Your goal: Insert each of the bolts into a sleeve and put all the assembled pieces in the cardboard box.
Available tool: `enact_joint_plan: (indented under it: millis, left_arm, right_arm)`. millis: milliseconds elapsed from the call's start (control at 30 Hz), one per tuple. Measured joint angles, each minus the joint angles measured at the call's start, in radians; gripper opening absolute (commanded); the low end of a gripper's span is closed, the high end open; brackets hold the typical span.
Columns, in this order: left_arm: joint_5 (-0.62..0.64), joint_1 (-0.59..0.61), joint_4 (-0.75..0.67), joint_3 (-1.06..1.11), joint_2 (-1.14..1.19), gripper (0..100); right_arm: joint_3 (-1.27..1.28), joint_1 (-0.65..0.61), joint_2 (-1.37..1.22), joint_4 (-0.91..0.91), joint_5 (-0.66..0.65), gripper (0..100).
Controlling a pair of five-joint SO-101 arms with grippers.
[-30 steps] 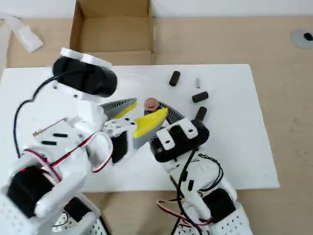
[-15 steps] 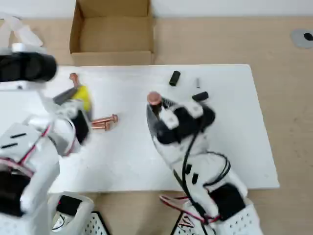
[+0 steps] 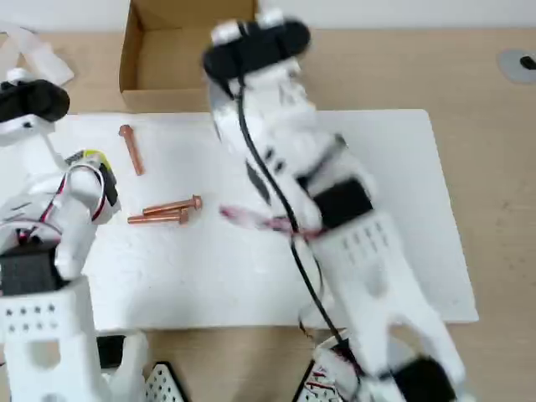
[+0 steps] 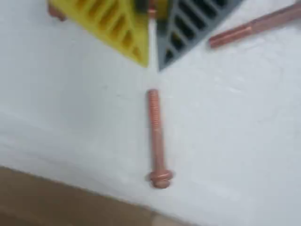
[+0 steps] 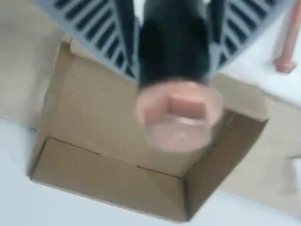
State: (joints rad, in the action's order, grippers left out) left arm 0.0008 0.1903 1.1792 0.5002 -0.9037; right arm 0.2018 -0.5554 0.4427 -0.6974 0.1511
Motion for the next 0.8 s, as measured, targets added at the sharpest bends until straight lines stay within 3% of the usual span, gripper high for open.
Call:
enact_joint_plan:
  millis: [367, 800]
  left_arm:
    - [0.000, 0.060, -0.006, 0.000, 0.238, 0]
    - [0.000, 0.060, -0.006, 0.000, 0.252, 0]
  right_arm:
    - [-0.520, 0.112, -0.580, 0.000, 0.000, 1.0]
    - [-1.258, 0.161, -1.326, 0.000, 0.000, 1.2]
